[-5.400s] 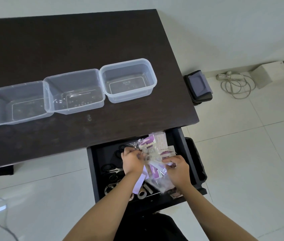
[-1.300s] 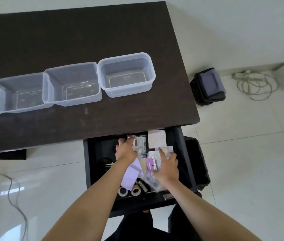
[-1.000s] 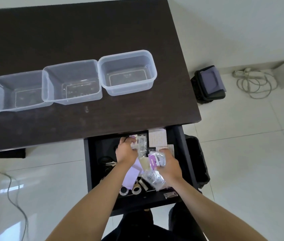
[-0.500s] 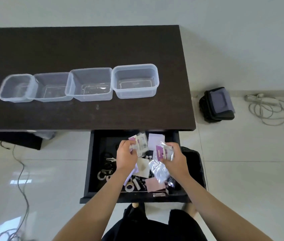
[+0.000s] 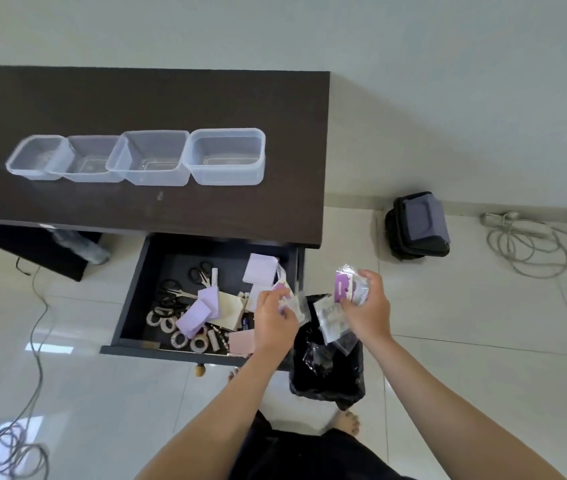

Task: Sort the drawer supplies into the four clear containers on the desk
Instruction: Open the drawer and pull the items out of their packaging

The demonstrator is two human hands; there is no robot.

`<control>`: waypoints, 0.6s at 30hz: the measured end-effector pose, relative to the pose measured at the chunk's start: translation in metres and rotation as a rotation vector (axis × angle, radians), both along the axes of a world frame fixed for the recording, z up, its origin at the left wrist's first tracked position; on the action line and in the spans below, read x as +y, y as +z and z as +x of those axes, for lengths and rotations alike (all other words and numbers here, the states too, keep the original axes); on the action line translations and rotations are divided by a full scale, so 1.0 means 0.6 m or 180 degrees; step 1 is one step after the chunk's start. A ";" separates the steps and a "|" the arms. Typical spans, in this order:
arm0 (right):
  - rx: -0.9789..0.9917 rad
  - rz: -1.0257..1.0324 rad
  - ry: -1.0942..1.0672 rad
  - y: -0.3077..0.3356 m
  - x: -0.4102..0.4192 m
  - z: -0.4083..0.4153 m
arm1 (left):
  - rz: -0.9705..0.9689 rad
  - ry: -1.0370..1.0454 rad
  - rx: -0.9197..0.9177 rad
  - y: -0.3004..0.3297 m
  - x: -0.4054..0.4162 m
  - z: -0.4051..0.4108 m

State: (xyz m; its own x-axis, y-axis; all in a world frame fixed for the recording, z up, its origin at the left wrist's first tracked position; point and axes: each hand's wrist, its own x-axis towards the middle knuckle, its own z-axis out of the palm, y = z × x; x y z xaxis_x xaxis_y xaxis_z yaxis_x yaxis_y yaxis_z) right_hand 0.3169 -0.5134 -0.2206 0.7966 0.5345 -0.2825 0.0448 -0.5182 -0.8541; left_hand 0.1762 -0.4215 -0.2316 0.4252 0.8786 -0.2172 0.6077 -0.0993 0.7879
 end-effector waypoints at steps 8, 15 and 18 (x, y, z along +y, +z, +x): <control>0.0288 -0.0215 -0.0182 -0.038 -0.093 0.041 | -0.0166 -0.0108 -0.0038 -0.015 -0.109 0.059; 0.0392 -0.0464 -0.0096 -0.080 -0.113 0.036 | -0.0465 -0.0218 0.0251 -0.047 -0.146 0.069; 0.0418 -0.0616 -0.0070 -0.104 -0.114 0.031 | -0.0605 -0.0167 0.0458 -0.081 -0.144 0.067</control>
